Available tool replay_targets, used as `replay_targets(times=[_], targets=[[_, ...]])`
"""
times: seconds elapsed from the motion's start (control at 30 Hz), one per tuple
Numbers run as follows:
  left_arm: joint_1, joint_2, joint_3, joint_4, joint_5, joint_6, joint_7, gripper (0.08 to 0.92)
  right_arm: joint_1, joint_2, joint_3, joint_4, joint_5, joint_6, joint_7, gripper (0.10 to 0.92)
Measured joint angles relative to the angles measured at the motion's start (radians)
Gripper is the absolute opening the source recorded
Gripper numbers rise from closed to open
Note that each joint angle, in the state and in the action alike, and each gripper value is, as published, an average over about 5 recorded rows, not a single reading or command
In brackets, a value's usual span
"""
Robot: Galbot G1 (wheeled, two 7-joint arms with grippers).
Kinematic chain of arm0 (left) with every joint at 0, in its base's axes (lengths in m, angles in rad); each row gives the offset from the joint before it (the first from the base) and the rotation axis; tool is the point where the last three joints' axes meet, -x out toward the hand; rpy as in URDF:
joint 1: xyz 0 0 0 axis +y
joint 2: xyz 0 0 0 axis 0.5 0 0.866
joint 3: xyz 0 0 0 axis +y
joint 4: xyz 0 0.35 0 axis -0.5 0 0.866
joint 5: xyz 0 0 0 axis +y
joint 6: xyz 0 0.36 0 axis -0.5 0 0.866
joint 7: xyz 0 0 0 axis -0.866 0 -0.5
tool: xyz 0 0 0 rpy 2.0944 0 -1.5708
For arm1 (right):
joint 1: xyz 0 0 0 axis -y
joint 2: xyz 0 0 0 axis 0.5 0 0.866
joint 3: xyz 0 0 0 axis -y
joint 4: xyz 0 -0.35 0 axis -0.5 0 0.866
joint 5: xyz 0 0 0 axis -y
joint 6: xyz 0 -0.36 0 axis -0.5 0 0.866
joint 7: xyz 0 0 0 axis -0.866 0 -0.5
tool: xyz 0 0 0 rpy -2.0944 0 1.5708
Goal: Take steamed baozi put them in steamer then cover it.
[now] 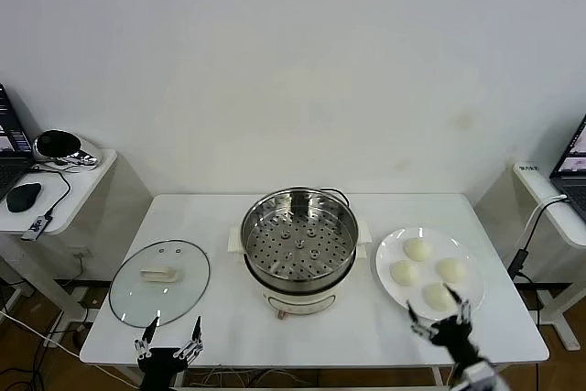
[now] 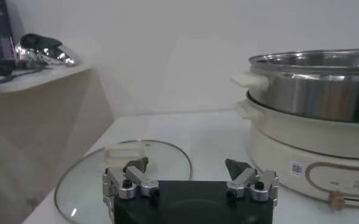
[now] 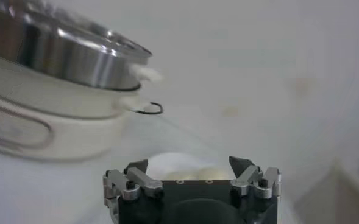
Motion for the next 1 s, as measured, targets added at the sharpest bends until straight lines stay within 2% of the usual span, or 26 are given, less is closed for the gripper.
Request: replay_targets(times=[0.27, 0.5, 0.73, 1.0], targets=[[-0.008, -0.003, 0.006, -0.016, 0.049, -0.012, 0.0, 0.823, 0.189, -0.224, -0.069, -0.07, -0.095, -0.066, -0.209, 0.823], [-0.009, -0.002, 0.003, -0.026, 0.074, -0.023, -0.006, 0.823, 0.497, -0.367, -0.307, -0.187, -0.104, -0.103, -0.447, 0.823], [-0.025, 0.0, -0.005, -0.024, 0.091, -0.023, -0.008, 0.823, 0.845, -0.413, -0.627, -0.354, -0.053, -0.106, -0.65, 0.823], [-0.036, 0.009, -0.025, -0.02, 0.096, -0.023, -0.011, 0.823, 1.145, -0.378, -0.922, -0.533, -0.039, -0.101, -0.794, 0.823]])
